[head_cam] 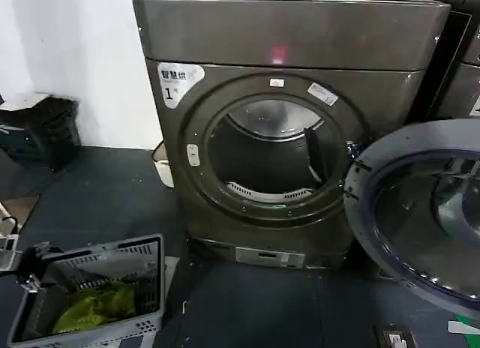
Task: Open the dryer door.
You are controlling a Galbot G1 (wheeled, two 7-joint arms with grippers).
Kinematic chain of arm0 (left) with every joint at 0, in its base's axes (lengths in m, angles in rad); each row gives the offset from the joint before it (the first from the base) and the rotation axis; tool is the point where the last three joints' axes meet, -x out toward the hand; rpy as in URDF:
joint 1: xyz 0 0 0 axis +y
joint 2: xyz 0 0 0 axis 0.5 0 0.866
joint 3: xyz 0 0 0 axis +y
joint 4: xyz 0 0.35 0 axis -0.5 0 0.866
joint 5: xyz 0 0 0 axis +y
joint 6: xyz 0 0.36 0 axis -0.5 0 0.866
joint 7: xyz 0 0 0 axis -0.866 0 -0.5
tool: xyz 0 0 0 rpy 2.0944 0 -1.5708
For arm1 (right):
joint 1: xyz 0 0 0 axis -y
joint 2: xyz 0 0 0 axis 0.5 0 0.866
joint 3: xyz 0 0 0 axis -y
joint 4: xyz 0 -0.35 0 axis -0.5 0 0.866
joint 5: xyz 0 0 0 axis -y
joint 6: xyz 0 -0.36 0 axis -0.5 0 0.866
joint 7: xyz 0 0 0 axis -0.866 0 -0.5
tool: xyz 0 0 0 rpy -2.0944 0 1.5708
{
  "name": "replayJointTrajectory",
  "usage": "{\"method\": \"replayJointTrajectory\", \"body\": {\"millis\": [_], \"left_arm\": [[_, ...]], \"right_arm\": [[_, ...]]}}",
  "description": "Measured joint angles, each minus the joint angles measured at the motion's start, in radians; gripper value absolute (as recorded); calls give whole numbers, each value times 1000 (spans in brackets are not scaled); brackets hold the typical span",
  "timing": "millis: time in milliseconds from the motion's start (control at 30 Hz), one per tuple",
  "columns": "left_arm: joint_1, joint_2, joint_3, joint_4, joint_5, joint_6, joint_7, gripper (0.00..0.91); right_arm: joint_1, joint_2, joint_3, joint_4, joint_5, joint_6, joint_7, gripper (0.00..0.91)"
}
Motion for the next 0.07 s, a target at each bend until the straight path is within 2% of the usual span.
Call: {"method": "replayJointTrajectory", "body": {"millis": [67], "left_arm": [[1,3,0,-3,1,-2,6,907]], "right_arm": [[0,0,1,-2,0,0,0,907]]}}
